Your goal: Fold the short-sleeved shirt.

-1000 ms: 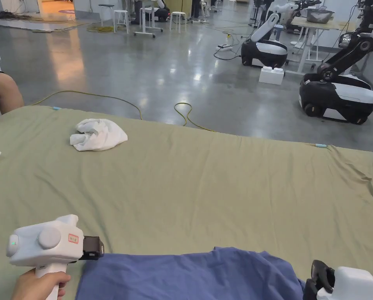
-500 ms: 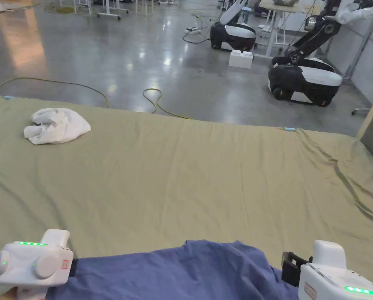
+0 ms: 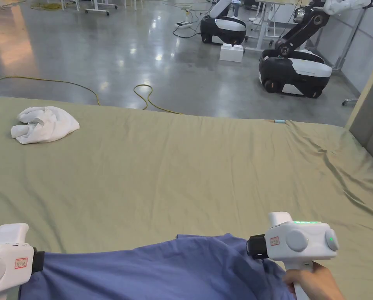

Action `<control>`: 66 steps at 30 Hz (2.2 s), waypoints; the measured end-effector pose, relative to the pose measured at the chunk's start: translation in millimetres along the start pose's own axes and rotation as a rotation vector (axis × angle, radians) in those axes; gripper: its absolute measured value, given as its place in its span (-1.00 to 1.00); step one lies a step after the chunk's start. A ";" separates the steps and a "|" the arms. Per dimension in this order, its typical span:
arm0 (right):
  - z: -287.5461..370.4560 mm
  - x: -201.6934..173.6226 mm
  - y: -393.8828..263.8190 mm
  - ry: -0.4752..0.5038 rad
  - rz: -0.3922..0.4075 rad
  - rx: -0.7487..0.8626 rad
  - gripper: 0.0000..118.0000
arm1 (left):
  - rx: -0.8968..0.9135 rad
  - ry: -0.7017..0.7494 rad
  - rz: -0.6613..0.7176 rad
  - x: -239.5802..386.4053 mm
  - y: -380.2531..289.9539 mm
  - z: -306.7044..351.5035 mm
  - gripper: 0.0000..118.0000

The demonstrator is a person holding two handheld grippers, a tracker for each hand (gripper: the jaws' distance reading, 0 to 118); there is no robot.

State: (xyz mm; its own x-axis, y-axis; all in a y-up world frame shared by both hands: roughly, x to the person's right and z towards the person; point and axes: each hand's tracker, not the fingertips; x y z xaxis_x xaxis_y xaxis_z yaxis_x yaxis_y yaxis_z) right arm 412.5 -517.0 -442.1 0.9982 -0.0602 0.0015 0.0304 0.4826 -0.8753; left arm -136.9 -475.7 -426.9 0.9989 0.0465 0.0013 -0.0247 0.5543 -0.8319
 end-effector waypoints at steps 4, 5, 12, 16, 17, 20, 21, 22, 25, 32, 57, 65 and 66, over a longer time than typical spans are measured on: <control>-18.5 -10.5 -2.5 0.019 0.026 -0.055 -0.18 | 0.000 0.002 -0.021 7.0 -2.8 5.4 -0.90; -23.2 -13.0 -4.2 0.016 0.032 -0.066 -0.60 | 0.001 0.003 -0.023 8.5 -3.4 7.2 -0.90; -7.4 -6.9 -12.6 0.020 -0.013 0.007 -0.90 | 0.019 -0.011 -0.020 4.3 5.3 10.1 -0.90; 44.4 0.0 -7.7 0.008 -0.018 0.146 -0.90 | 0.065 -0.038 -0.010 4.0 15.3 28.1 -0.90; 58.4 1.2 -6.0 -0.001 -0.020 0.179 -0.90 | 0.088 -0.054 -0.005 3.9 18.1 34.2 -0.90; 100.1 9.7 1.3 0.004 -0.031 0.288 -0.91 | 0.142 -0.072 -0.017 8.5 27.4 56.8 -0.90; 116.9 9.3 3.4 -0.011 -0.022 0.315 -0.91 | 0.166 -0.075 -0.023 10.1 32.0 65.7 -0.90; 131.7 9.4 5.6 -0.026 -0.019 0.349 -0.91 | 0.193 -0.078 -0.026 11.2 36.8 74.7 -0.90; 184.2 9.9 11.4 -0.032 -0.019 0.457 -0.91 | 0.267 -0.109 -0.013 17.4 52.6 110.8 -0.90; 297.1 -1.0 34.9 -0.074 -0.011 0.659 -0.91 | 0.428 -0.123 -0.037 29.5 111.4 192.8 -0.90; 408.7 -17.0 222.9 -0.238 0.051 0.984 -0.91 | 0.718 -0.053 -0.055 55.1 322.3 304.3 -0.90; 364.5 -16.0 174.3 -0.238 0.042 0.930 -0.91 | 0.716 -0.039 -0.078 55.2 292.8 253.5 -0.90; 355.1 -14.3 165.4 -0.238 0.042 0.915 -0.91 | 0.706 -0.037 -0.084 53.9 282.4 244.3 -0.90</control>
State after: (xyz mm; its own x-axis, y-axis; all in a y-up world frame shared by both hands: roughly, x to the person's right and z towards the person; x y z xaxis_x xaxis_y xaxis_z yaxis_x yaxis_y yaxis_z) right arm 421.7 -126.1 -415.2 0.9807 0.1037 0.1655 -0.0775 0.9845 -0.1574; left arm -99.7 -113.6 -526.2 0.9969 0.0011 0.0785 0.0202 0.9627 -0.2699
